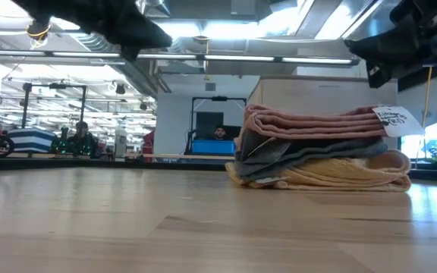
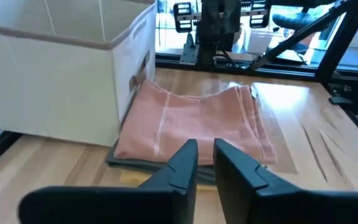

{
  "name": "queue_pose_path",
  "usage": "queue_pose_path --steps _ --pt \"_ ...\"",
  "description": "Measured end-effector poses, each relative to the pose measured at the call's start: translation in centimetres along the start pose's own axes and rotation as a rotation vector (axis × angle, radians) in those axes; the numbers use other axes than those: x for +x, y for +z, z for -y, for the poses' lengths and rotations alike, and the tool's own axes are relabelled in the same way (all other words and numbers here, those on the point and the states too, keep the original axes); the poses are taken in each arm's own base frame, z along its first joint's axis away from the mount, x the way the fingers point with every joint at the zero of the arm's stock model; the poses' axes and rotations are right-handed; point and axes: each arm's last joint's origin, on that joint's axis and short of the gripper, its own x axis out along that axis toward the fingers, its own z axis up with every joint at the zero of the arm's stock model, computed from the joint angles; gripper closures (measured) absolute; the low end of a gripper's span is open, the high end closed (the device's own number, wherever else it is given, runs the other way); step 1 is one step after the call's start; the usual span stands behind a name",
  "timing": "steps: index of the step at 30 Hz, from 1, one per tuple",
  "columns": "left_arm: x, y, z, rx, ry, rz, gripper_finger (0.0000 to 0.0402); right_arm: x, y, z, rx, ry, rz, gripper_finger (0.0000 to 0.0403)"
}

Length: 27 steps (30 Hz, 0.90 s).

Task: Fold towel
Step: Return to Home Position

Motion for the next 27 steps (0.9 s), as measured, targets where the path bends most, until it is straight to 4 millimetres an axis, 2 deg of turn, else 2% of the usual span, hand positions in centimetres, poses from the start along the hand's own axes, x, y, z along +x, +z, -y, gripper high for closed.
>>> queue_pose_path --steps 11,15,20,27 --pt "-4.6 -3.5 0.0 -0.047 -0.034 0.142 0.0395 -1.1 -1.7 0.3 0.001 0.010 0.035 0.0398" --pt "-5.6 -5.6 0.0 -0.063 -0.002 0.152 0.0400 -1.1 -2.3 0.5 0.006 -0.035 0.042 0.0399" --pt "-6.7 -8.4 -0.1 -0.104 -0.003 0.180 0.0400 -1.1 -2.2 0.5 0.031 -0.009 0.051 0.0395" --pt "-8.5 -10.3 -0.3 -0.141 -0.046 0.325 0.0400 -1.2 -1.7 0.3 0.039 0.034 0.096 0.0398"
